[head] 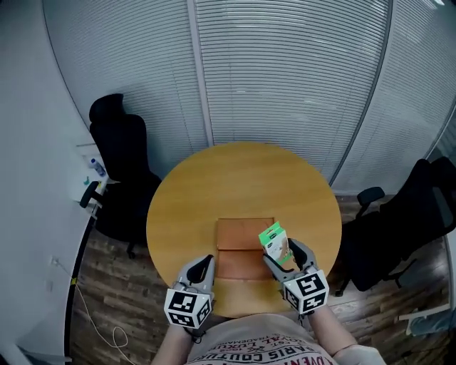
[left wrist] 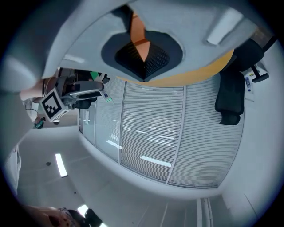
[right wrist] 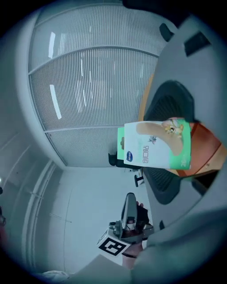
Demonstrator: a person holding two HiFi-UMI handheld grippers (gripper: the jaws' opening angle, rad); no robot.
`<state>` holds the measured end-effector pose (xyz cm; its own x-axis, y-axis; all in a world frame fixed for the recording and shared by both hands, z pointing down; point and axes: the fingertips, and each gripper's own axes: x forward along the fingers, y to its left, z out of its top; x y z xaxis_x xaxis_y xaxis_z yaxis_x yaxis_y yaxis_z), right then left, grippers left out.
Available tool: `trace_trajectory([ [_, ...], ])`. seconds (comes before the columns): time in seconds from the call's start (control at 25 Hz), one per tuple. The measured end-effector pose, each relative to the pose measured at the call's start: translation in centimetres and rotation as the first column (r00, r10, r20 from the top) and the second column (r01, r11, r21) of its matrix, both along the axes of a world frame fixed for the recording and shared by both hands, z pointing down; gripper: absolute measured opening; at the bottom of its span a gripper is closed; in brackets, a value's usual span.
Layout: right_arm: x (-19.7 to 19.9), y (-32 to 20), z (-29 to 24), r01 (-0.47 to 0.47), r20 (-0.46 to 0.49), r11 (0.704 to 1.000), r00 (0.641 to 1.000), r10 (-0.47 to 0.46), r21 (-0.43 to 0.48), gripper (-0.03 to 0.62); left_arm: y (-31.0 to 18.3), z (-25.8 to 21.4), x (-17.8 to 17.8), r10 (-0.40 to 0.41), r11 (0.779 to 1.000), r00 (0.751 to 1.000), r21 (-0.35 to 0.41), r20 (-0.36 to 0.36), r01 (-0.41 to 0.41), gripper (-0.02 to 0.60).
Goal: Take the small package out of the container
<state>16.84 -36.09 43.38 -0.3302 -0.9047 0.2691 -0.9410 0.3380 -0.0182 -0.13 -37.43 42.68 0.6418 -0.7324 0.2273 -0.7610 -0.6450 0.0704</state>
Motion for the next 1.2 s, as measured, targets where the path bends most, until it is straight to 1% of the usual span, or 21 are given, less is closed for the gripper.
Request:
trace_trajectory([
  [0.12, 1.1, 0.4, -0.6, -0.051, 0.027, 0.998, 0.998, 0.050, 0.031, 0.333, -0.5, -0.9, 0.8, 0.024, 0.999, 1.000, 0.026, -0.003, -0.024, 0.009],
  [0.2, 1.4, 0.6, -0.7, -0.067, 0.033, 0.997, 0.997, 0.066, 0.039, 0.333, -0.7, -1.2, 1.2, 0.038, 0.999, 0.999, 0.034, -0.006, -0.037, 0.009],
  [0.48, 1.7, 0.6, -0.4, -0.069, 0.017, 0.997, 0.997, 0.069, 0.041, 0.331, -1.0, -0.9, 2.4, 0.069, 0.997, 0.998, 0.027, -0.005, -0.069, 0.009],
  [0.8, 1.6, 0.6, 0.2, -0.080, 0.019, 0.996, 0.997, 0.079, 0.028, 0.331, -0.9, -0.4, 2.0, 0.059, 0.998, 0.998, 0.016, -0.012, -0.059, 0.009],
  [1.2, 0.3, 0.6, 0.6, -0.053, 0.011, 0.998, 0.999, 0.053, 0.015, 0.331, -0.3, -0.1, 0.8, 0.029, 1.000, 0.999, 0.007, -0.014, -0.029, 0.009],
])
